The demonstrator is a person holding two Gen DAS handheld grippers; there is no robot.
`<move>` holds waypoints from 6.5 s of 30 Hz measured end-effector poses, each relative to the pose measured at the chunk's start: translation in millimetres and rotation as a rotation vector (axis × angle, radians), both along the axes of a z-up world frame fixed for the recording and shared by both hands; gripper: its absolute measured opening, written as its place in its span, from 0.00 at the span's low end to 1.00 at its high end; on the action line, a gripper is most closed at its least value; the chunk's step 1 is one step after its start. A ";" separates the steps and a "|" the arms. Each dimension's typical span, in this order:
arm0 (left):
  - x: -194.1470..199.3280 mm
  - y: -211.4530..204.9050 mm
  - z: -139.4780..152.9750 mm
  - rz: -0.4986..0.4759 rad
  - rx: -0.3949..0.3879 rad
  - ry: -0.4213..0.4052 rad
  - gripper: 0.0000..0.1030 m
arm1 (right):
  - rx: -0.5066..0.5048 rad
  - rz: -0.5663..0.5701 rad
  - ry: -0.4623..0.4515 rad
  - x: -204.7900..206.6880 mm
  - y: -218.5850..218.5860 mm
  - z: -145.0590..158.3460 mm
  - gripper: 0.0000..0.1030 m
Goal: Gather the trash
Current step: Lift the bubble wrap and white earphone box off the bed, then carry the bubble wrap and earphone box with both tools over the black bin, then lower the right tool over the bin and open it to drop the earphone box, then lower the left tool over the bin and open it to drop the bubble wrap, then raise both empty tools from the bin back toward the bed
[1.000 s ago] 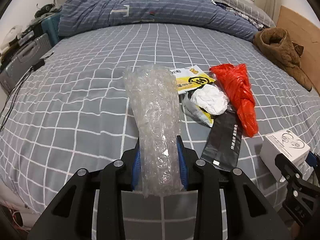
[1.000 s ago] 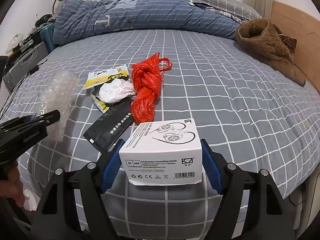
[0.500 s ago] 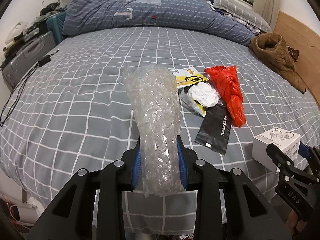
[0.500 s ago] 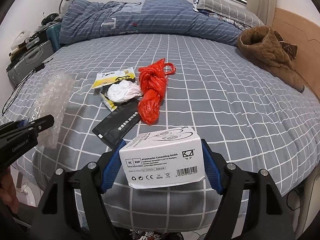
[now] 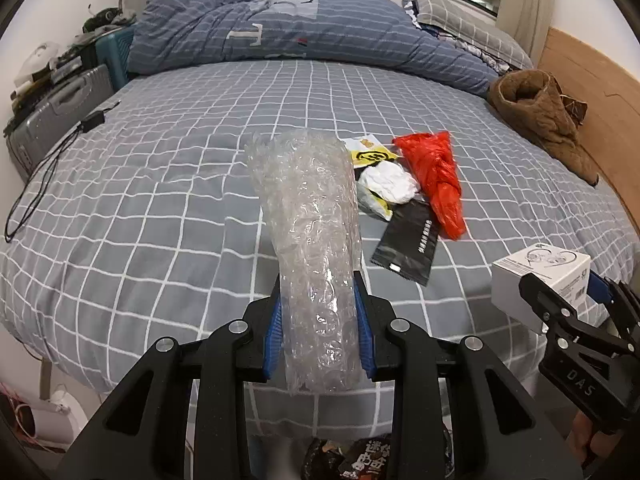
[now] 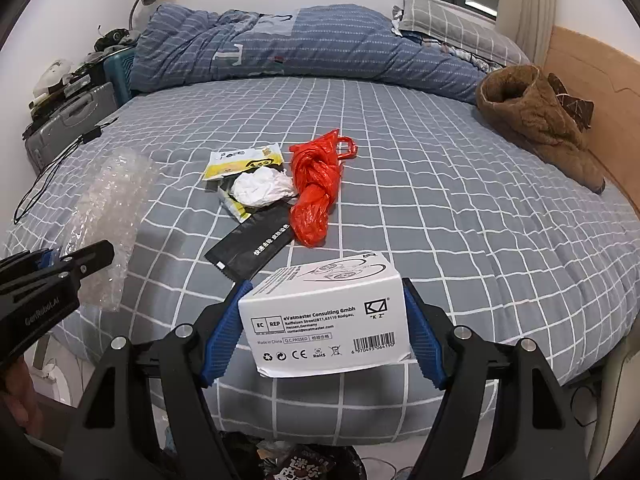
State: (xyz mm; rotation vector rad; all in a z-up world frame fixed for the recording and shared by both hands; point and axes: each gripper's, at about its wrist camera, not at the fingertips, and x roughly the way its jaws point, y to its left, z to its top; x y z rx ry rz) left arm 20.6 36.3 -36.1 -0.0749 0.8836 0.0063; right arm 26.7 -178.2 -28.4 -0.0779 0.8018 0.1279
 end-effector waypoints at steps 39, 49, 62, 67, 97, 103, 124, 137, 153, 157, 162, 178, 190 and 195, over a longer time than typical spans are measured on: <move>-100.7 -17.0 1.4 -0.032 -0.031 0.014 0.29 | 0.038 0.066 -0.031 -91.1 -1.8 15.7 0.68; -122.5 -18.3 -2.3 -0.037 -0.042 0.026 0.29 | 0.047 0.073 -0.016 -110.4 -3.1 13.3 0.68; -155.2 -22.5 -16.8 -0.026 -0.051 0.085 0.29 | 0.047 0.080 0.014 -138.8 0.1 5.3 0.68; -168.6 -20.2 -23.3 -0.009 -0.050 0.116 0.29 | 0.050 0.077 0.029 -149.2 -0.7 2.9 0.68; -207.1 -17.2 -87.9 -0.007 -0.060 0.258 0.29 | -0.002 0.031 0.142 -188.8 -10.2 -52.7 0.68; -198.1 -14.2 -111.3 -0.013 -0.061 0.291 0.29 | -0.012 0.044 0.198 -176.7 -4.3 -85.2 0.68; -170.7 3.6 -162.6 0.022 -0.042 0.341 0.29 | -0.014 0.073 0.333 -149.7 25.0 -148.9 0.69; -165.7 -22.7 -155.5 -0.023 -0.050 0.332 0.29 | -0.052 0.007 0.261 -148.9 -4.8 -134.2 0.92; -162.7 -102.4 -151.0 -0.148 -0.038 0.321 0.29 | -0.044 -0.133 0.262 -163.4 -97.4 -123.0 0.92; -161.8 -119.2 -150.4 -0.179 -0.036 0.320 0.29 | -0.038 -0.166 0.272 -166.3 -113.9 -125.8 0.92; -161.1 -129.0 -153.5 -0.200 -0.038 0.321 0.31 | -0.036 -0.189 0.281 -166.7 -124.8 -128.8 0.92; -159.4 -105.0 -131.6 -0.128 0.031 0.213 0.93 | -0.041 -0.191 0.218 -159.1 -118.8 -107.2 0.92; -141.2 -66.9 -69.2 -0.043 0.036 0.077 0.94 | -0.020 -0.141 0.066 -150.6 -99.3 -52.4 0.92; -133.9 -59.3 -49.6 -0.043 0.033 0.030 0.94 | -0.040 -0.089 0.017 -144.2 -81.7 -36.2 0.92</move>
